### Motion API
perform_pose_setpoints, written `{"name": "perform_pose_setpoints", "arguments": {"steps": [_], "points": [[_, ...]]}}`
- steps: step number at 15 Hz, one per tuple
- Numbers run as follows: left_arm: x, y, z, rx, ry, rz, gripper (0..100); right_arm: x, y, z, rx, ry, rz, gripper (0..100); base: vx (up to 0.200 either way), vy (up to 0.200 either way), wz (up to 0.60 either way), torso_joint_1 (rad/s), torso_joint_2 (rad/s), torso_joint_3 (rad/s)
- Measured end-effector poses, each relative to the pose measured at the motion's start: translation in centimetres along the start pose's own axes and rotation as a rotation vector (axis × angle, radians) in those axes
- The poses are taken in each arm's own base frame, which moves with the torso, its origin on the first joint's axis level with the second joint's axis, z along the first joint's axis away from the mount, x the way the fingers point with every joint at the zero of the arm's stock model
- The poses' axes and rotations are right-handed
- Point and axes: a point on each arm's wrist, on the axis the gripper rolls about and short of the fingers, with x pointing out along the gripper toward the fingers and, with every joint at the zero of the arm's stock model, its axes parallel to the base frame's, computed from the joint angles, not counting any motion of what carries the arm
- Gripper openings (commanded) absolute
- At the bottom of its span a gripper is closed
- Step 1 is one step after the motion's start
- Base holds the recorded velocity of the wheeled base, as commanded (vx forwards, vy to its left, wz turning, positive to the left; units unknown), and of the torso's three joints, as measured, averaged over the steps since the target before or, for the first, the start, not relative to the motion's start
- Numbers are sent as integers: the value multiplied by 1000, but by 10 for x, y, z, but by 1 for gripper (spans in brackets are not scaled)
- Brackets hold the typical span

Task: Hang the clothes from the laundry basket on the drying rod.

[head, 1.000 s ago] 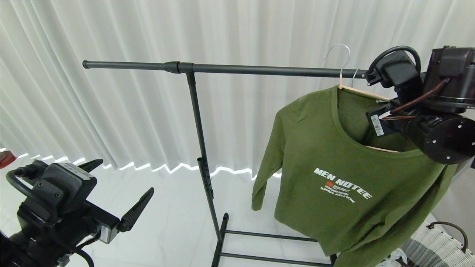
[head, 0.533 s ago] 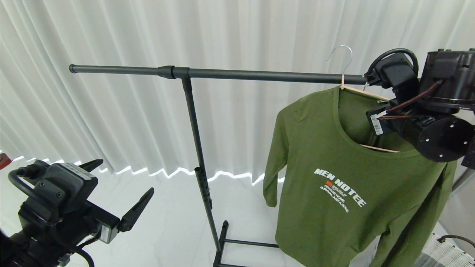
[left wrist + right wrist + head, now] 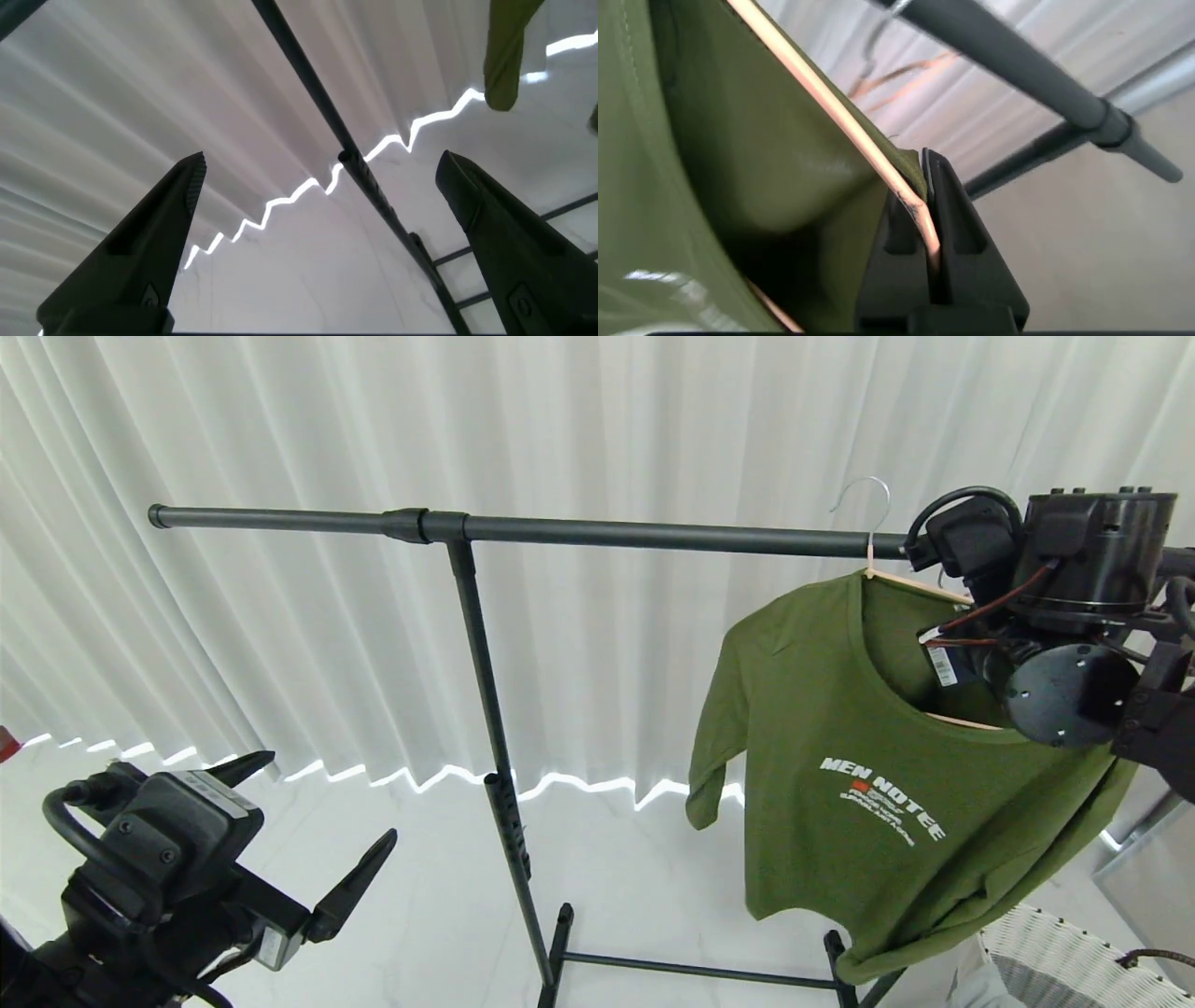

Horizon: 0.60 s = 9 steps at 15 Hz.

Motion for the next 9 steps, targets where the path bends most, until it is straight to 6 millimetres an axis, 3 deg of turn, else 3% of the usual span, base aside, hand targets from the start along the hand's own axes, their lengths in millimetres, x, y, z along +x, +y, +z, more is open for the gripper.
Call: {"name": "perform_pose_setpoints", "arguments": {"steps": [9], "points": [[-1,-1,-1,37,2,-4,100,12,27,-11,-43,36,-7,0,0,0,0,0,0,0]]}}
